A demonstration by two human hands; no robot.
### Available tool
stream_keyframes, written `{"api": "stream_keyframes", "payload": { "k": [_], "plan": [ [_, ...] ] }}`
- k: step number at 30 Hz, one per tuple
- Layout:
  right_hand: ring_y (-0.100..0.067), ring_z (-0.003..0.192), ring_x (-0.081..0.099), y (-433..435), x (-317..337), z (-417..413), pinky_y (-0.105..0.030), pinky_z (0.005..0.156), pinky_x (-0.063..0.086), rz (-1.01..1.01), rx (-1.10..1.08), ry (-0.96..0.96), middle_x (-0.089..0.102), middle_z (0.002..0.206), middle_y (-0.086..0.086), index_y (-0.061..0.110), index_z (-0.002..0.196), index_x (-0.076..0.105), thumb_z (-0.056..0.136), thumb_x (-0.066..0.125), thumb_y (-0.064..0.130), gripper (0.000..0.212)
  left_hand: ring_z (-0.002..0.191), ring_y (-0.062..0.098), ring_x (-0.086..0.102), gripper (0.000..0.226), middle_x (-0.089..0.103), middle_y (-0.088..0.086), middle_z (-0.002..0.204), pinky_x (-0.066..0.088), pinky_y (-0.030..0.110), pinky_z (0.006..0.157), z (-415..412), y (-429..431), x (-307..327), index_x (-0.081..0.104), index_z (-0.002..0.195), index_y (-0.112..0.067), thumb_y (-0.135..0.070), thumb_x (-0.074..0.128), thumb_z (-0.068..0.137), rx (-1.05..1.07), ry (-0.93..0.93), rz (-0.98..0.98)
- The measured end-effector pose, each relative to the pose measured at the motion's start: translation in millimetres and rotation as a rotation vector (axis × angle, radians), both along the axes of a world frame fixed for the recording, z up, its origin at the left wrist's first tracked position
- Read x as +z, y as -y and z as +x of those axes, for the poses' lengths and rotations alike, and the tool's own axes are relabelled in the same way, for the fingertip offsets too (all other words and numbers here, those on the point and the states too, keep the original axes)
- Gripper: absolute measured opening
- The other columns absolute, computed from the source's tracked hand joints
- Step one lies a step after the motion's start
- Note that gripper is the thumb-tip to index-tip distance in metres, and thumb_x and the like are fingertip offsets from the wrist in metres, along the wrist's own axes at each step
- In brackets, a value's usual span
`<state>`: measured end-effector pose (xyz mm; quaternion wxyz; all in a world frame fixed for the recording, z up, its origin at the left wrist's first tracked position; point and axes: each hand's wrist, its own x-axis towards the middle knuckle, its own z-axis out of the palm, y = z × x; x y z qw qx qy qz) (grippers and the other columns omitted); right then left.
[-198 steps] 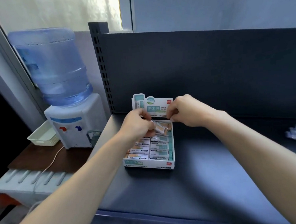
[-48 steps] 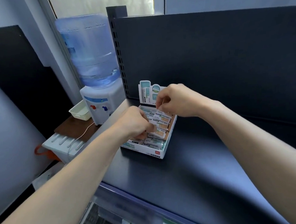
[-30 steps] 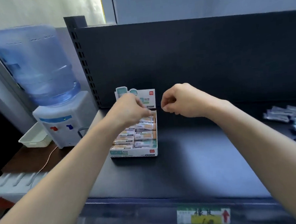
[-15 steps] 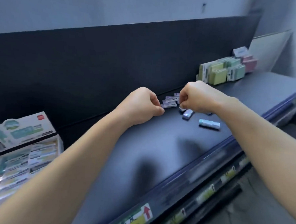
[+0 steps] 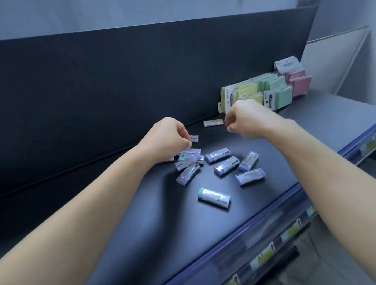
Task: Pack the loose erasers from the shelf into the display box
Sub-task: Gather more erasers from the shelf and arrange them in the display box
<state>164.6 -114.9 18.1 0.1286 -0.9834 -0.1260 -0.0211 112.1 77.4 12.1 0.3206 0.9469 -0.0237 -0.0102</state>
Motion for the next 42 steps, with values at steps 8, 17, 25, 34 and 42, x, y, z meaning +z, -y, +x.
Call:
{"api": "stream_keyframes", "payload": {
  "k": [8,17,25,34,42],
  "plan": [
    [-0.034,0.1,0.061,-17,-23,75,-0.034,0.085,0.052,-0.122,0.203,-0.059,0.066,0.112,-0.014,0.012,0.112,0.066,0.087,0.056,0.013,0.027,0.048,0.002,0.045,0.009,0.058,-0.008,0.065,0.032,0.011,0.038,26,0,-7,0.068,0.083,-0.014,-0.012,0.06,0.084,0.173,0.014,0.036],
    [-0.033,0.111,0.059,-27,-38,107,-0.029,0.089,0.05,-0.181,0.272,-0.07,0.063,0.121,-0.016,0.007,0.117,0.064,0.088,0.056,0.01,0.031,0.065,0.01,0.056,0.007,0.062,-0.007,0.071,0.044,0.022,0.057,39,-3,-15,0.066,0.08,-0.017,-0.011,0.064,0.083,0.276,0.01,0.073],
    [-0.034,0.096,0.061,-19,-23,96,-0.033,0.081,0.052,-0.117,0.337,-0.106,0.066,0.107,-0.016,0.005,0.114,0.064,0.085,0.061,0.018,0.031,0.068,0.009,0.055,0.009,0.059,-0.009,0.072,0.041,0.021,0.062,51,8,-17,0.068,0.088,-0.015,-0.01,0.064,0.083,0.238,-0.008,0.113],
    [-0.023,0.066,0.071,3,-2,66,-0.035,0.066,0.06,0.063,0.383,-0.242,0.071,0.074,-0.008,0.013,0.091,0.061,0.08,0.057,0.013,0.012,0.06,0.006,0.054,0.003,0.062,-0.007,0.068,0.042,0.02,0.056,41,37,-5,0.071,0.082,-0.019,-0.018,0.071,0.079,-0.044,-0.144,0.171],
    [-0.022,0.082,0.06,14,6,52,-0.034,0.07,0.05,0.048,0.37,-0.141,0.055,0.082,0.008,0.022,0.088,0.055,0.078,0.071,0.02,0.019,0.056,0.012,0.055,0.01,0.063,-0.001,0.063,0.039,0.017,0.043,33,55,-11,0.07,0.089,-0.016,-0.019,0.071,0.079,-0.088,-0.229,0.256]
  ]
}}
